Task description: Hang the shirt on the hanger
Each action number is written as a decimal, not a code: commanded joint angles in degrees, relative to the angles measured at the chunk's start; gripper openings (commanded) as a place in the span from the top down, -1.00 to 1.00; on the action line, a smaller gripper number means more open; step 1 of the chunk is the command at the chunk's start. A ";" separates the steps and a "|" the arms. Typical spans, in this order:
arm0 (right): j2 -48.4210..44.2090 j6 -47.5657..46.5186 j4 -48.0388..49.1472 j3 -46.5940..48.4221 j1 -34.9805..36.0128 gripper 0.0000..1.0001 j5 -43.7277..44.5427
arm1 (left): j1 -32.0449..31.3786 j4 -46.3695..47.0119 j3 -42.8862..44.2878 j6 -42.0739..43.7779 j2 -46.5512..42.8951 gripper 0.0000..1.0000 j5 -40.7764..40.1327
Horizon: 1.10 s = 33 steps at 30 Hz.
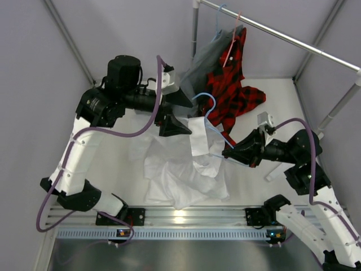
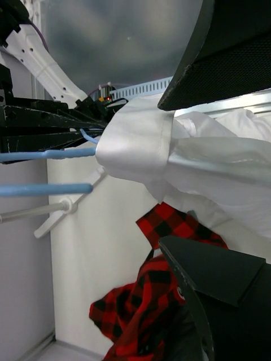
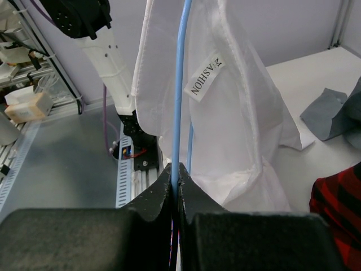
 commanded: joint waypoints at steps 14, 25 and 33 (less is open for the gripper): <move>4.18 -4.85 -0.90 9.42 -0.91 1.00 -5.56 | 0.20 2.86 -3.39 -2.64 3.62 1.00 23.42; -1.18 -2.83 -4.22 7.66 -1.35 -0.61 12.41 | 0.29 4.00 -3.93 -3.25 -0.07 1.00 1.76; -6.98 27.22 -23.14 7.68 -1.35 -0.99 37.25 | 0.20 14.80 -11.56 -17.40 -8.77 1.00 -18.77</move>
